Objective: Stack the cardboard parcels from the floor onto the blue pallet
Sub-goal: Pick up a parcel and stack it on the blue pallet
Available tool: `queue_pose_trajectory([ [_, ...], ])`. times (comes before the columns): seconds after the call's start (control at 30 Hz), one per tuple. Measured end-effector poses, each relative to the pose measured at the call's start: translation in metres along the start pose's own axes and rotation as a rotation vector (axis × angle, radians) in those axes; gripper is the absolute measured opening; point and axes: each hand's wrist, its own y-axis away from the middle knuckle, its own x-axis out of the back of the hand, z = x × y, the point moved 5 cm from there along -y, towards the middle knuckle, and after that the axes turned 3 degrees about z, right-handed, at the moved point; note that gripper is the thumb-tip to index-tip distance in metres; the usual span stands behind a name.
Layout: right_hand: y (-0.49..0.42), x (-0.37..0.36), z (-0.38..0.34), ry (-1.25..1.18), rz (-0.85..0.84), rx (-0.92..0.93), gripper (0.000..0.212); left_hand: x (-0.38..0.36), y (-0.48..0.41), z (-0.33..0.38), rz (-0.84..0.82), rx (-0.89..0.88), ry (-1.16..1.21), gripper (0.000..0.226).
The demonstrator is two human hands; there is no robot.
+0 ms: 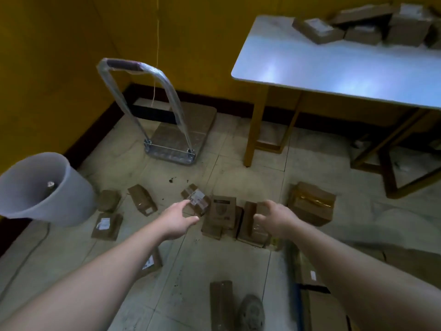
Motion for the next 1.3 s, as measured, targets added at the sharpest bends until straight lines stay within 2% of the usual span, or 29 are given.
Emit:
queue_pose_trajectory([
  [0.27, -0.195, -0.126, 0.043, -0.144, -0.006, -0.121, 0.069, -0.111, -0.208, -0.053, -0.098, 0.06, 0.087, 0.069],
  [0.4, -0.294, -0.207, 0.073, -0.292, 0.003, -0.119, 0.044, -0.189, -0.308, -0.094, -0.098, 0.067, 0.202, 0.067],
  [0.53, -0.368, -0.282, 0.109, -0.415, 0.023, -0.179, 0.063, -0.263, -0.38, -0.126, -0.108, 0.078, 0.396, 0.063],
  [0.67, -0.401, -0.329, 0.134, -0.508, -0.014, -0.244, 0.077, -0.315, -0.414, -0.139, -0.178, 0.168, 0.565, 0.06],
  [0.8, -0.387, -0.332, 0.132, -0.543, 0.045, -0.26, 0.067, -0.321, -0.403, -0.129, -0.145, 0.16, 0.624, 0.057],
  [0.87, -0.364, -0.317, 0.12, -0.585, 0.074, -0.264, 0.063, -0.302, -0.382, -0.121, -0.108, 0.144, 0.653, 0.058],
  [1.0, -0.296, -0.258, 0.079, -0.653, 0.063, -0.232, 0.059, -0.237, -0.316, -0.096, -0.033, 0.181, 0.729, 0.044],
  [1.2, -0.165, -0.134, 0.007, -0.579, 0.091, -0.159, 0.058, -0.116, -0.167, -0.037, 0.067, 0.141, 0.724, 0.066],
  [1.3, -0.095, -0.083, -0.025, -0.557, 0.1, -0.096, 0.061, -0.067, -0.095, -0.01, 0.112, 0.063, 0.729, 0.076],
])
